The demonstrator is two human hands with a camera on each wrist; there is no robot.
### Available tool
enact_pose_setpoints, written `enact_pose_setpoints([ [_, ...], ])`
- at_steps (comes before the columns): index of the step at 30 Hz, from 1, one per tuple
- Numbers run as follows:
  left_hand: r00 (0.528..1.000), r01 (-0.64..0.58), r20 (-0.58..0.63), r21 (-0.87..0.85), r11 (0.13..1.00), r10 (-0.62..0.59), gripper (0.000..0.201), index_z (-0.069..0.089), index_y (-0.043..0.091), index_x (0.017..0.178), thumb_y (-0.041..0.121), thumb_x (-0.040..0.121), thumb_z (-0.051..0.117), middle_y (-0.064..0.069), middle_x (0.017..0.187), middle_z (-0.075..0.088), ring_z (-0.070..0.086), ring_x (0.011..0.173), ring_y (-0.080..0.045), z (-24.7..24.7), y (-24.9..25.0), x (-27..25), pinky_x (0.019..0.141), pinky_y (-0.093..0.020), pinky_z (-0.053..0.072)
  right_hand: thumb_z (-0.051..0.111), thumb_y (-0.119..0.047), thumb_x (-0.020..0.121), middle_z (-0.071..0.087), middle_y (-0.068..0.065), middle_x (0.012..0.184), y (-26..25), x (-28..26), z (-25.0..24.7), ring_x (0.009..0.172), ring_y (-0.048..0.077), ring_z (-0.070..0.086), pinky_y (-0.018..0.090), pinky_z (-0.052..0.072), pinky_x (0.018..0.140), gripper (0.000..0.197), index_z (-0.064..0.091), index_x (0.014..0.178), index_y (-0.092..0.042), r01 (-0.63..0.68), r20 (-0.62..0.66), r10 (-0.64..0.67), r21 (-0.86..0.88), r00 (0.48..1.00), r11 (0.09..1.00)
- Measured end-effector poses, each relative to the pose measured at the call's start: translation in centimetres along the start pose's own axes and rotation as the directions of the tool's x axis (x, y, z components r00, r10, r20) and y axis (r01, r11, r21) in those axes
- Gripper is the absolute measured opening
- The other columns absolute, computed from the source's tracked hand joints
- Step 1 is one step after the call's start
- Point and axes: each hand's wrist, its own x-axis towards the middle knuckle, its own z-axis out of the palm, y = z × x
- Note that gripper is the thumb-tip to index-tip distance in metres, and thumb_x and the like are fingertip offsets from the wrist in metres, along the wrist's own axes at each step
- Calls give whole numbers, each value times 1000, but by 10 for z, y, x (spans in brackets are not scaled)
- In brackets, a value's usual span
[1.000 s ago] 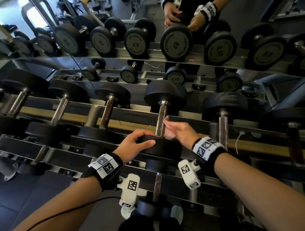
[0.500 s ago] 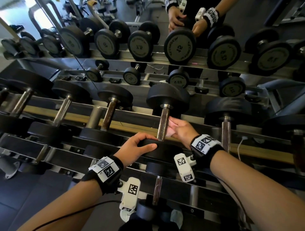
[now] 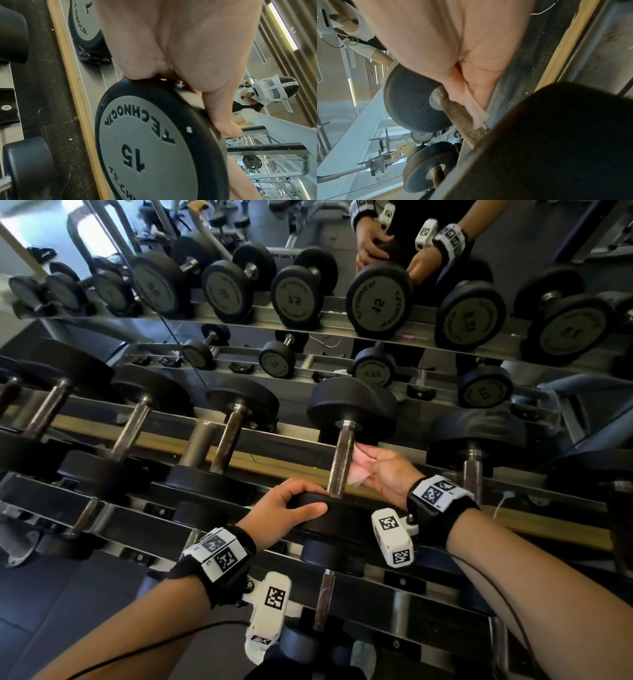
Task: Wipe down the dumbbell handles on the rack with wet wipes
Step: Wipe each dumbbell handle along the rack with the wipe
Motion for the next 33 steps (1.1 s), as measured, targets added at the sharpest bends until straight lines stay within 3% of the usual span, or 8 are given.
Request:
enact_pose_setpoints([
  [6, 1000, -5, 12, -4, 1000, 5, 30, 70, 35, 108, 39, 79, 71, -3, 120, 61, 64, 108, -19, 0, 2, -1, 93, -33, 56, 40, 6, 98, 66, 13, 119, 5, -18, -19, 99, 21, 68, 28, 61, 75, 41, 51, 137, -1, -33, 110, 38, -46, 993, 998],
  [11, 1000, -6, 1, 8, 1000, 6, 28, 69, 27, 112, 30, 84, 71, -4, 119, 61, 63, 109, -20, 1, 5, -2, 93, -31, 55, 30, 8, 102, 52, 24, 140, -9, -1, -14, 119, 37, 57, 39, 55, 81, 45, 45, 143, -2, 0, -23, -1, -22, 1000, 1000],
  [14, 1000, -2, -4, 16, 1000, 3, 25, 69, 26, 112, 25, 87, 70, -6, 120, 60, 62, 110, -21, 2, 6, -2, 95, -33, 54, 30, 6, 103, 52, 22, 140, -9, 3, -4, 113, 34, 58, 39, 53, 76, 46, 42, 146, -5, -30, 25, 31, -51, 999, 998],
  [16, 1000, -1, -3, 27, 1000, 1, 24, 68, 28, 112, 24, 88, 70, -5, 121, 60, 62, 110, -20, 2, 7, -3, 97, -36, 54, 33, 5, 102, 55, 21, 136, -4, 0, -3, 103, 28, 62, 36, 56, 71, 46, 43, 146, -4, -50, 66, 54, -60, 996, 997],
  [19, 1000, -7, 6, 36, 999, 6, 25, 68, 29, 113, 26, 88, 69, -3, 120, 61, 63, 109, -17, 1, 7, -4, 98, -38, 54, 39, 3, 100, 61, 21, 127, 8, -8, -12, 97, 25, 64, 34, 56, 82, 40, 50, 138, -1, -94, 137, 99, -43, 986, 995],
  [22, 1000, -4, 4, 50, 999, 4, 27, 68, 28, 114, 28, 88, 69, -1, 119, 62, 63, 109, -16, 0, 6, -3, 100, -39, 53, 37, 6, 99, 67, 17, 114, 3, -14, -23, 94, 26, 67, 32, 61, 75, 39, 53, 135, 0, -159, 189, 164, -42, 968, 986],
  [26, 1000, -6, 7, 56, 998, 6, 25, 69, 31, 113, 30, 88, 70, 1, 119, 62, 63, 108, -15, 0, 5, -3, 100, -39, 52, 32, 9, 99, 65, 18, 110, -15, -9, -26, 91, 27, 65, 32, 61, 66, 43, 47, 139, 2, -137, 101, 138, -10, 985, 990],
  [33, 1000, -2, 1, 68, 998, 2, 24, 68, 30, 114, 28, 90, 68, 2, 116, 64, 64, 104, -10, 1, 8, -4, 98, -35, 54, 41, -4, 102, 65, 13, 126, -6, -7, -3, 111, 23, 64, 35, 53, 94, 34, 57, 132, -9, 6, 52, -1, -96, 999, 995],
])
